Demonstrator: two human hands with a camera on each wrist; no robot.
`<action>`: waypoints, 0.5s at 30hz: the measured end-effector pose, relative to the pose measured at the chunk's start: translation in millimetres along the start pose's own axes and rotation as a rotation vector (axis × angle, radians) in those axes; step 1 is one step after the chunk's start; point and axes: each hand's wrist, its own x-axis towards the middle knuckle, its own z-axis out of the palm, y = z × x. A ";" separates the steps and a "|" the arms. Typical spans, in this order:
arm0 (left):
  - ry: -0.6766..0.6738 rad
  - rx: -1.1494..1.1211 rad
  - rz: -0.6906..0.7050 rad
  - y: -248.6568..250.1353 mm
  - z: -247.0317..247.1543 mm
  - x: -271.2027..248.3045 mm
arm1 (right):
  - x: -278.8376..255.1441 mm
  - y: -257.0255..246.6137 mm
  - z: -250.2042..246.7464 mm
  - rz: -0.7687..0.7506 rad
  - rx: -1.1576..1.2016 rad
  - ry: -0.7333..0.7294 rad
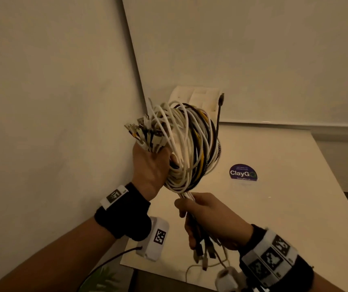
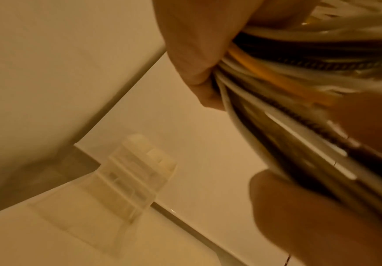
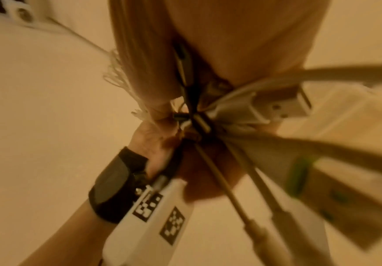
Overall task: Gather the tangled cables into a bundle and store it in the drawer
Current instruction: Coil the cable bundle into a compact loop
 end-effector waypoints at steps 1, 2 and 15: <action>0.011 -0.009 -0.003 0.1 -0.8 0.5 | -4.0 -1.0 -0.6 -0.028 -0.122 0.012; 0.022 -0.025 -0.011 1.5 -1.5 0.8 | -7.8 -0.8 -1.2 -0.054 -0.253 0.028; 0.048 0.100 0.009 1.1 -16.6 -1.9 | -37.7 0.0 -18.1 -0.081 -0.788 0.206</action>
